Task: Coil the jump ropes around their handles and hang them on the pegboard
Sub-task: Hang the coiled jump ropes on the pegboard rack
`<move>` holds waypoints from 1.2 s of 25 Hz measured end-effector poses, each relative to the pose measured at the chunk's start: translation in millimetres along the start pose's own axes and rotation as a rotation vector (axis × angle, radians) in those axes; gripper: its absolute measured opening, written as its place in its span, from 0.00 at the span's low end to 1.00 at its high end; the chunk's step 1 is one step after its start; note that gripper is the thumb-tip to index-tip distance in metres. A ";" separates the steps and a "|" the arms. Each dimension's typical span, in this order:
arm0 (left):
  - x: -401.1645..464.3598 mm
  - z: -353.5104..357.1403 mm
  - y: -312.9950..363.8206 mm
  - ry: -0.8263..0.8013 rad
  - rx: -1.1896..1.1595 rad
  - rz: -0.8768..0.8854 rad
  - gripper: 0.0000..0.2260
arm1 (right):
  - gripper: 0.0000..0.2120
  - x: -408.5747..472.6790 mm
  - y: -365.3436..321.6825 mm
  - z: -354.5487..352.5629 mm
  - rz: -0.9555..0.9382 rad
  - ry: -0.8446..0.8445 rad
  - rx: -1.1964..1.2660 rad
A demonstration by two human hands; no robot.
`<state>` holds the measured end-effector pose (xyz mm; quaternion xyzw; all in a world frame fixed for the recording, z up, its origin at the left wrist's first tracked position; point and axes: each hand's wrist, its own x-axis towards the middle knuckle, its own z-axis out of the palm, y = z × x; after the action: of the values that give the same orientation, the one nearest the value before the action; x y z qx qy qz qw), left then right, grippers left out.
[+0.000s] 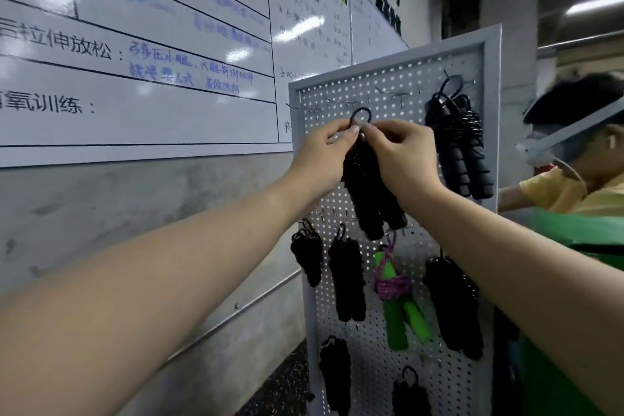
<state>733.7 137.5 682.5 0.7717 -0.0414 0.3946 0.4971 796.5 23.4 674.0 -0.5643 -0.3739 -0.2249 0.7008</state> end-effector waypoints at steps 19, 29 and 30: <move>70.4 43.1 11.2 0.014 0.027 -0.108 0.13 | 0.04 80.8 19.3 -0.2 0.250 0.203 -0.109; 25.6 25.5 -7.1 0.016 0.106 -0.095 0.18 | 0.15 21.9 22.6 -16.3 0.037 0.002 -0.196; 9.8 18.1 -14.7 0.014 0.143 -0.123 0.17 | 0.17 7.6 22.0 -21.4 0.013 -0.026 -0.182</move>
<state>757.4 133.6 674.6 0.8036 0.0378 0.3703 0.4645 823.2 9.4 664.4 -0.6310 -0.3572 -0.2463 0.6431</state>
